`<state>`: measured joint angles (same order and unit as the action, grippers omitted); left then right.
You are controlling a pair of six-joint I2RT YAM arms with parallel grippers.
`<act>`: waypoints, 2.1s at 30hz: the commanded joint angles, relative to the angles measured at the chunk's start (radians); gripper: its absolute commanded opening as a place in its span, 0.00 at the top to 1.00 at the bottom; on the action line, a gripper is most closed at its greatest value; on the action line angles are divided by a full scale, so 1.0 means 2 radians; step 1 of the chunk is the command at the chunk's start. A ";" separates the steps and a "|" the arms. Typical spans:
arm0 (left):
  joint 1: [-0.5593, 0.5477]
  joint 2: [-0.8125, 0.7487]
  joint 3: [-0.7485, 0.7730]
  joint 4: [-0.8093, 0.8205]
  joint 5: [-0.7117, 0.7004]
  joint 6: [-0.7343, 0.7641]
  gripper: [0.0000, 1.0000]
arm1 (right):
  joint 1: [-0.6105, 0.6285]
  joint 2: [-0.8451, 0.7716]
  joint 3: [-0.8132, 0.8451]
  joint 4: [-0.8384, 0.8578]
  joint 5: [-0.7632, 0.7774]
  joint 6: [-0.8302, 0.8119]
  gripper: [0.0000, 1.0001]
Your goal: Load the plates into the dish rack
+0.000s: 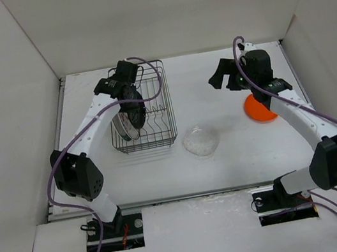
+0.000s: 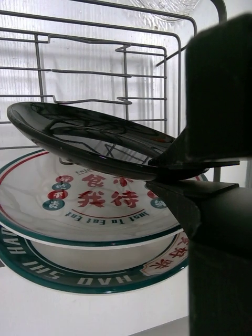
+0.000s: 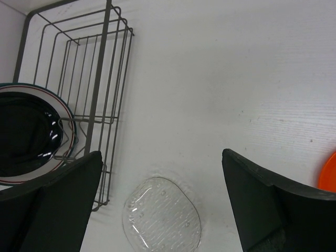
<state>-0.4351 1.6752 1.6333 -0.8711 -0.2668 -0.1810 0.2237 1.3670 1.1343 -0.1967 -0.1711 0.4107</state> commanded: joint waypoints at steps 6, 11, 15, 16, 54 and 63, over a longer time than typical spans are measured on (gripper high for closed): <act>0.002 0.001 0.020 0.001 0.008 -0.007 1.00 | 0.000 -0.014 -0.015 0.009 0.007 -0.013 0.00; 0.002 0.007 0.025 -0.003 0.029 -0.007 0.83 | 0.005 0.016 -0.015 -0.026 0.020 -0.040 0.00; 0.002 0.011 0.029 -0.008 0.049 -0.002 0.39 | 0.022 0.018 -0.059 -0.006 -0.016 -0.059 0.00; 0.002 0.011 0.034 -0.009 0.059 0.002 0.33 | 0.028 0.013 -0.069 -0.001 -0.029 -0.064 0.00; 0.016 -0.039 0.144 -0.025 0.205 0.110 0.00 | 0.109 0.096 -0.106 -0.034 0.035 -0.011 1.00; 0.016 0.020 0.243 -0.027 0.385 0.159 0.00 | 0.232 -0.028 0.063 -0.212 0.322 0.022 1.00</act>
<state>-0.4038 1.6989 2.0609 -0.9314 0.3103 0.0692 0.6189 1.3880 1.1477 -0.5083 0.2352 0.4232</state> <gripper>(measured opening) 0.996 0.023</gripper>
